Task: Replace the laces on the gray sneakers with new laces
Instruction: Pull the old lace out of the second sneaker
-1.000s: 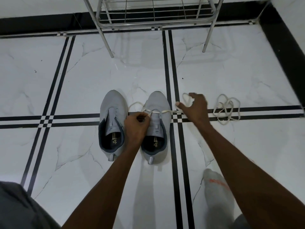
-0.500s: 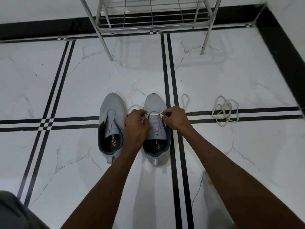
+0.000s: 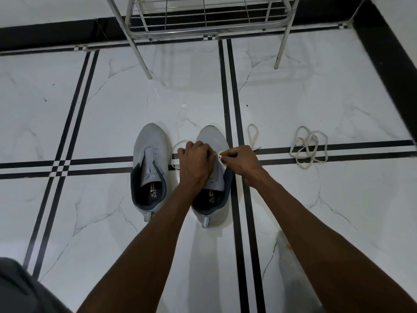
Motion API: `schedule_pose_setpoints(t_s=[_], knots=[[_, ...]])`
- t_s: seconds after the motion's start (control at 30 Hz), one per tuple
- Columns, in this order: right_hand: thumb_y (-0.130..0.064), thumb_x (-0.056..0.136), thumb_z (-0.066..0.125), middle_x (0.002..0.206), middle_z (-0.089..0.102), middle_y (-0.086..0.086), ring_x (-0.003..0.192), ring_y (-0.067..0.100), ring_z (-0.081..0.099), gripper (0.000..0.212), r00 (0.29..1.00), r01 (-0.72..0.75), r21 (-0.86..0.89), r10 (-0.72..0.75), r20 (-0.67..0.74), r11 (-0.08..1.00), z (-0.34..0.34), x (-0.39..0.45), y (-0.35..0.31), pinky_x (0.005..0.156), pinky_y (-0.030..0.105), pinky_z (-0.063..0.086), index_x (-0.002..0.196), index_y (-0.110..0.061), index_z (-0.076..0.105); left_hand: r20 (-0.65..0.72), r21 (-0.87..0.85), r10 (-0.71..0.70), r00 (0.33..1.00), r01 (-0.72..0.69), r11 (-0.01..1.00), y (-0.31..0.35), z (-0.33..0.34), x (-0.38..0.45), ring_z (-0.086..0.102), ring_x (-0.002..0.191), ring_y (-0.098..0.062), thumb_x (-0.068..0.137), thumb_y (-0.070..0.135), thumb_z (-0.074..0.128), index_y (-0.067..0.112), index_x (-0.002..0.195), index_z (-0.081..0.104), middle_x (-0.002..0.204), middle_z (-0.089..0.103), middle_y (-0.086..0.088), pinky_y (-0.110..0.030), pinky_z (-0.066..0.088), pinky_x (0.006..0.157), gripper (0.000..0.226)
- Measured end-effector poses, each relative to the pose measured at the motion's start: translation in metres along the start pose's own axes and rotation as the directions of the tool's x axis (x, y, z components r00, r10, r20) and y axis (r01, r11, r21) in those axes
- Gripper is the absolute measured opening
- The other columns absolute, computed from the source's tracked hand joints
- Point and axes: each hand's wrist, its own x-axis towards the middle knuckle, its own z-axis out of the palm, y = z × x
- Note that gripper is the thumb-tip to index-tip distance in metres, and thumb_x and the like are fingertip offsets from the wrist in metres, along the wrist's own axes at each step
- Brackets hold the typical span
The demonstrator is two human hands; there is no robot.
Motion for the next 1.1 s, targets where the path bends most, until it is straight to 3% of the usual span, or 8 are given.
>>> schedule_pose_setpoints(t_s=[0.07, 0.2, 0.37, 0.57, 0.67, 0.77, 0.93, 1.1], knots=[[-0.012, 0.089, 0.066, 0.084, 0.075, 0.003, 0.075, 0.012, 0.066, 0.015, 0.999, -0.023, 0.011, 0.023, -0.024, 1.000, -0.002, 0.000, -0.002, 0.063, 0.019, 0.051, 0.092, -0.009, 0.080, -0.021, -0.180, -0.104, 0.994, 0.099, 0.979, 0.000, -0.001, 0.001, 0.059, 0.088, -0.025, 0.095, 0.020, 0.058, 0.009, 0.088, 0.069, 0.090, 0.068, -0.007, -0.045, 0.049, 0.080, 0.017], [-0.008, 0.088, 0.063, 0.082, 0.075, 0.008, 0.066, 0.012, 0.061, 0.017, 0.999, -0.029, -0.030, 0.028, -0.043, 0.999, -0.001, 0.000, -0.008, 0.049, 0.013, 0.044, 0.088, -0.004, 0.080, 0.035, -0.570, -0.514, 0.857, 0.439, 0.694, -0.003, -0.011, 0.001, 0.065, 0.084, -0.021, 0.092, 0.013, 0.059, 0.005, 0.091, 0.067, 0.089, 0.069, -0.006, -0.037, 0.053, 0.076, 0.011], [-0.011, 0.090, 0.064, 0.091, 0.077, 0.008, 0.077, 0.016, 0.067, 0.018, 0.999, 0.027, -0.101, -0.030, -0.035, 0.994, 0.001, -0.002, -0.012, 0.052, 0.010, 0.041, 0.096, -0.007, 0.080, -0.001, -0.439, -0.088, 0.996, 0.078, 0.895, 0.000, -0.011, -0.006, 0.060, 0.111, -0.022, 0.094, 0.008, 0.061, 0.009, 0.127, 0.064, 0.122, 0.067, -0.008, -0.033, 0.048, 0.096, 0.033], [-0.015, 0.092, 0.066, 0.093, 0.076, 0.010, 0.083, 0.021, 0.070, 0.018, 0.999, 0.032, -0.101, -0.035, -0.023, 0.994, 0.003, -0.001, -0.006, 0.061, 0.017, 0.046, 0.098, -0.006, 0.080, -0.024, -0.079, 0.168, 0.985, -0.169, 0.982, -0.004, 0.000, 0.005, 0.061, 0.077, -0.033, 0.086, 0.007, 0.073, 0.005, 0.084, 0.079, 0.082, 0.070, -0.014, -0.045, 0.053, 0.069, 0.006], [-0.009, 0.089, 0.063, 0.083, 0.076, 0.014, 0.068, 0.016, 0.064, 0.018, 0.999, 0.022, -0.070, -0.026, -0.046, 0.997, 0.001, -0.001, -0.003, 0.053, 0.015, 0.043, 0.085, -0.001, 0.079, -0.111, -0.308, -0.147, 0.983, 0.107, 0.945, -0.004, -0.007, 0.005, 0.061, 0.088, -0.028, 0.092, 0.008, 0.061, 0.003, 0.090, 0.072, 0.092, 0.070, -0.013, -0.034, 0.049, 0.078, 0.012], [-0.008, 0.088, 0.063, 0.084, 0.075, 0.011, 0.070, 0.015, 0.064, 0.018, 0.999, 0.020, -0.078, -0.023, -0.040, 0.997, 0.000, 0.000, -0.004, 0.052, 0.015, 0.046, 0.086, 0.000, 0.079, -0.098, -0.607, -0.624, 0.776, 0.450, 0.655, -0.009, -0.016, 0.003, 0.066, 0.096, -0.027, 0.095, 0.008, 0.058, 0.002, 0.101, 0.070, 0.100, 0.071, -0.013, -0.012, 0.042, 0.071, 0.014], [-0.009, 0.089, 0.063, 0.087, 0.076, 0.016, 0.073, 0.018, 0.067, 0.018, 0.998, 0.058, -0.134, -0.062, -0.029, 0.989, 0.003, 0.000, -0.006, 0.050, 0.007, 0.042, 0.090, 0.000, 0.079, -0.120, -0.309, -0.059, 0.991, 0.020, 0.951, -0.004, -0.017, 0.002, 0.054, 0.118, -0.026, 0.088, 0.005, 0.067, 0.008, 0.125, 0.065, 0.126, 0.065, -0.011, -0.036, 0.043, 0.105, 0.037], [-0.016, 0.092, 0.066, 0.104, 0.076, 0.012, 0.097, 0.023, 0.070, 0.021, 0.997, 0.072, -0.159, -0.072, 0.002, 0.985, 0.004, 0.002, -0.005, 0.079, 0.021, 0.049, 0.105, -0.005, 0.078, 0.049, -0.076, 0.178, 0.983, -0.174, 0.982, -0.003, -0.005, 0.009, 0.061, 0.074, -0.035, 0.082, 0.000, 0.071, 0.004, 0.077, 0.078, 0.078, 0.067, -0.017, -0.047, 0.053, 0.067, 0.009]])
